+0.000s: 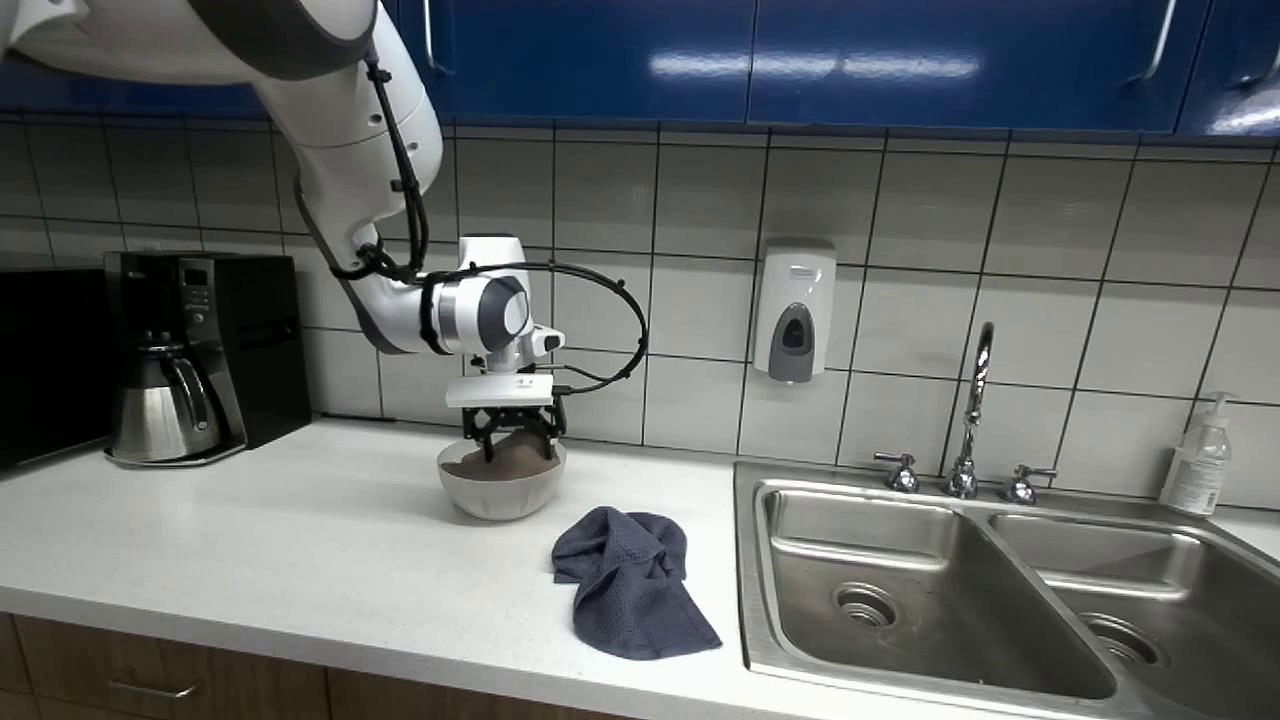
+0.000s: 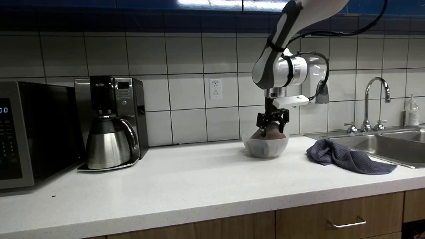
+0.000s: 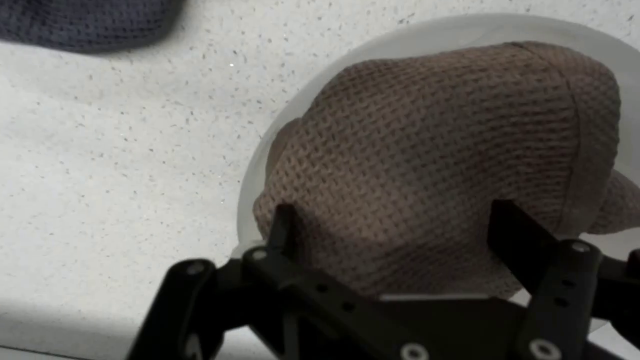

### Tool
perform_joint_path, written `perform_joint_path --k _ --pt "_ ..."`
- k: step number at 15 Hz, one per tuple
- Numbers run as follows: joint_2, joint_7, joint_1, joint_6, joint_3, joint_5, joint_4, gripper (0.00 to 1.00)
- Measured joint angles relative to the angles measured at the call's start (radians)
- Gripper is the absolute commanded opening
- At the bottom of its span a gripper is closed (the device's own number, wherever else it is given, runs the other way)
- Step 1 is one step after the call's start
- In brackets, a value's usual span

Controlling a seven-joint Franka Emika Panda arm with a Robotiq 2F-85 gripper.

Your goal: Take the towel out of the bowl

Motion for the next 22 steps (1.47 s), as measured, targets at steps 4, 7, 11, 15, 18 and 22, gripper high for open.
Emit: perform_joint_path --k 4,7,11,15,18,22 --pt "0.037 -0.026 -0.01 -0.003 0.02 0.02 0.035 1.0" --pt "0.056 -0.044 -0.021 -0.004 0.031 0.037 0.049 0.74" --pt "0.071 -0.063 -0.037 -0.005 0.041 0.048 0.061 0.42" --pt "0.072 -0.073 -0.043 -0.005 0.041 0.052 0.065 0.11" --pt "0.071 -0.075 -0.047 -0.005 0.042 0.054 0.067 0.0" --pt "0.07 -0.075 -0.048 -0.005 0.043 0.056 0.066 0.02"
